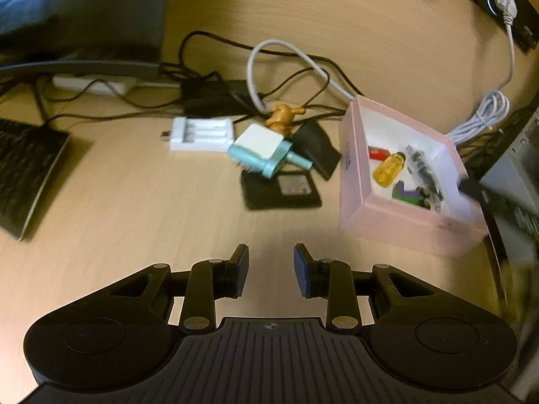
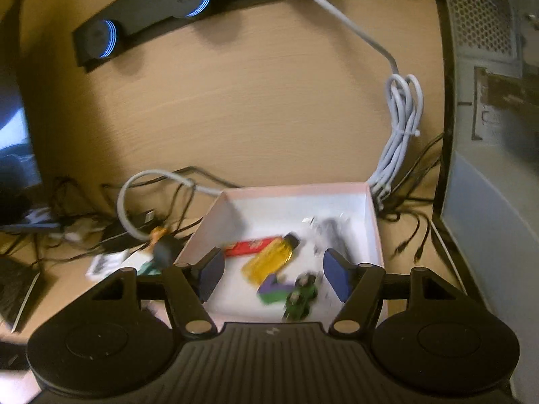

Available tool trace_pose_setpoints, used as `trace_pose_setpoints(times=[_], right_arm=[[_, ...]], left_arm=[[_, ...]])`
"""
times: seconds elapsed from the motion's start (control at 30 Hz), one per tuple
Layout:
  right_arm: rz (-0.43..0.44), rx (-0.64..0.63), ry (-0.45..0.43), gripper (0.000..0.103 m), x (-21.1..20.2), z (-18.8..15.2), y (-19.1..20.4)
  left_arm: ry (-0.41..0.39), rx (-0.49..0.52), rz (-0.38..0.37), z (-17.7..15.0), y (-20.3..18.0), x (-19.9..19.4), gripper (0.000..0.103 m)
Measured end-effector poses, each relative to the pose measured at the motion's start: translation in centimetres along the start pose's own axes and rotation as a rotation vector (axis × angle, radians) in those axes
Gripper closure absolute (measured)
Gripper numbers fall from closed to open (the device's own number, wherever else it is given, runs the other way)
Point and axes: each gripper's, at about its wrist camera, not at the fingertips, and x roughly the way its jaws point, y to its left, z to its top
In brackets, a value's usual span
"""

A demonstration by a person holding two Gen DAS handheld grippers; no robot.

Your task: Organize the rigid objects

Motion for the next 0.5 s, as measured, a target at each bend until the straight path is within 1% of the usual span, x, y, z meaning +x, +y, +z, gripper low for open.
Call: trace_pose_setpoints(times=[0.13,0.2,0.27,0.33,0.4,0.5], right_arm=[[0.036,-0.028,-0.015,0.037,-2.5,-1.6,0.8],[0.067,-0.052,0.002,0.037,-3.4,-2.6,1.2],[0.08,-0.087,0.025,0.037,-3.8,-3.7,1.6],[0.079,-0.126,0.071,0.037,-3.7,-4.9,2.1],[0.08,-0.128,0.125,0.037,-3.3,-5.8,2.0],[0.077,-0.111,0.174,0.037,-3.2,-6.8,1.5]], left_arm=[[-0.023,0.006,0.002,2.8,-0.8,2.0,0.071],[-0.042,0.0,0.003,4.2,-1.1,3.1,0.071],[-0.051,0.003,0.003,5.5,-1.5,4.5,0.071],[-0.047,0.018,0.014,6.3,-2.0,5.8,0.071],[-0.039,0.053,0.028,6.7,-2.5,7.1,0.071],[-0.032,0.092,0.046,6.5,-2.8,8.1,0.071]])
